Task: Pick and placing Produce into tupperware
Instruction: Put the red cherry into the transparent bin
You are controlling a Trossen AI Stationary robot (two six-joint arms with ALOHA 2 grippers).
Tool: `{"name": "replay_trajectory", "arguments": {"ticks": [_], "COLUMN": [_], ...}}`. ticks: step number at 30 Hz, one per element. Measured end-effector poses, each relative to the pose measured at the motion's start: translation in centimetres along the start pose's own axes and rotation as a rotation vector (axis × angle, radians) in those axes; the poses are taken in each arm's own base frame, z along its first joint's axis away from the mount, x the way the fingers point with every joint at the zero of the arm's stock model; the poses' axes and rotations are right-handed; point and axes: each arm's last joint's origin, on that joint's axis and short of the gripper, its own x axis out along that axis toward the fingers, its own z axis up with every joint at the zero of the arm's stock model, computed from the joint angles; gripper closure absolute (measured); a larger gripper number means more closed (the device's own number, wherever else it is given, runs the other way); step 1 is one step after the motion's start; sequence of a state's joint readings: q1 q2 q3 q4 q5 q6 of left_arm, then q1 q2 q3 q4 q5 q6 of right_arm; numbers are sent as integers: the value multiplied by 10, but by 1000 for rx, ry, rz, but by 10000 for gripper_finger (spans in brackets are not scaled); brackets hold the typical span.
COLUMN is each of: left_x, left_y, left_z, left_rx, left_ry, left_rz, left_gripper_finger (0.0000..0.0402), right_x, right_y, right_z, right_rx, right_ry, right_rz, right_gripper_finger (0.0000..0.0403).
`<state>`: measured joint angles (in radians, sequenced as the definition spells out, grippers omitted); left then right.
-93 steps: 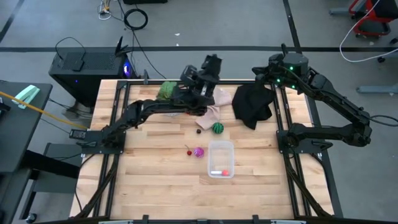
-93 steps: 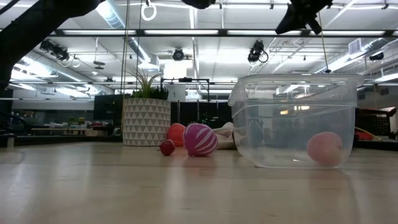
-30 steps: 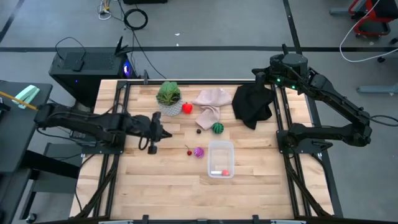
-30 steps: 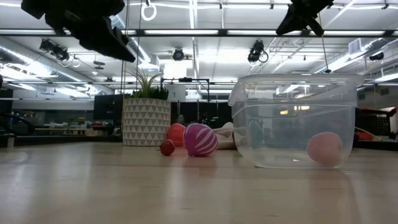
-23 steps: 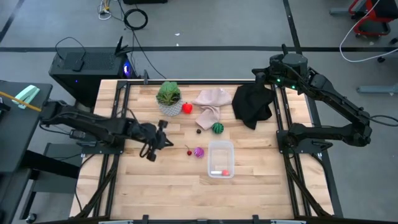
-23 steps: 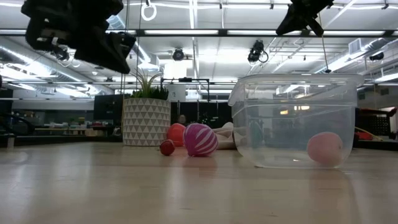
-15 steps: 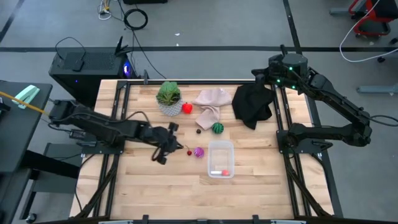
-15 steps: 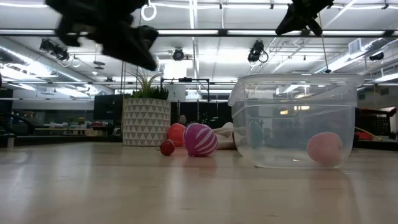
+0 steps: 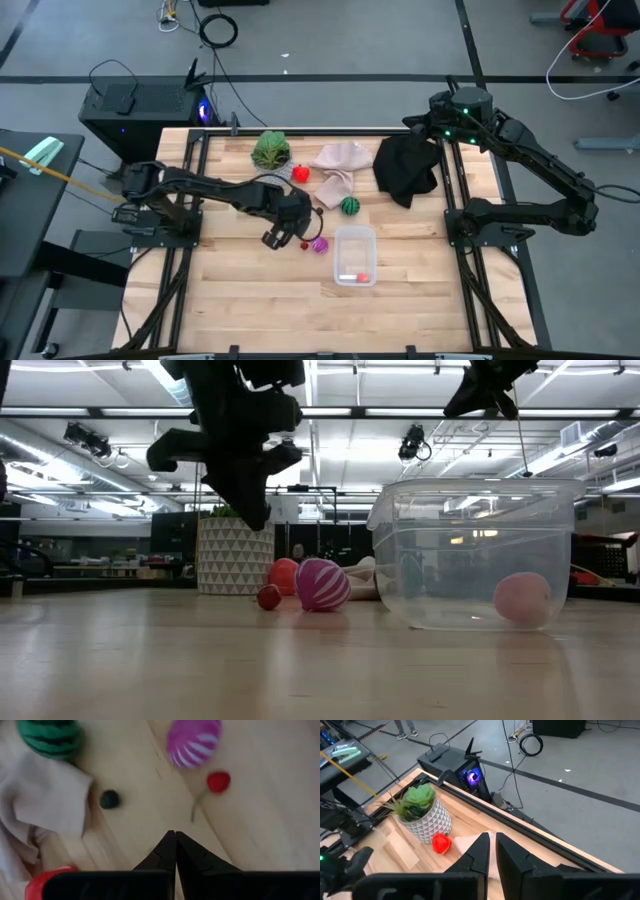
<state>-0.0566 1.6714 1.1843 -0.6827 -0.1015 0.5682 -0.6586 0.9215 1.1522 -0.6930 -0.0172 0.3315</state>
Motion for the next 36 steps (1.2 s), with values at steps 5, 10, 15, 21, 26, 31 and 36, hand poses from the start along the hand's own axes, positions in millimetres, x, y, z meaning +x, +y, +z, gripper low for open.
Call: {"name": "replay_trajectory", "arguments": {"ticks": [5,10,15,21,26,31,36], "left_x": [0,4,21,33,36,47,57], "left_y": [-3,-1,4,3,4,2,0], "left_z": [2,1,-3,-4,-2,-3,-3], "left_rx": [218,330,302,302,337,377,422], "left_ry": [-41,-56,-60,-35,-71,-61,-49], "left_rz": [-51,-80,-140,-165,-168,-198,-215], "left_gripper_finger": [395,374,352,329,309,292,282], "right_x": [0,0,0,0,0,0,0], "right_y": [0,0,0,0,0,0,0], "right_z": [0,0,0,0,0,0,0], "right_rx": [20,65,70,86,88,87,88], "right_ry": [0,-1,-1,-1,-1,-2,-2], "right_rz": [0,0,1,1,1,1,1], "right_gripper_finger": [365,365,365,365,365,365,365]}}
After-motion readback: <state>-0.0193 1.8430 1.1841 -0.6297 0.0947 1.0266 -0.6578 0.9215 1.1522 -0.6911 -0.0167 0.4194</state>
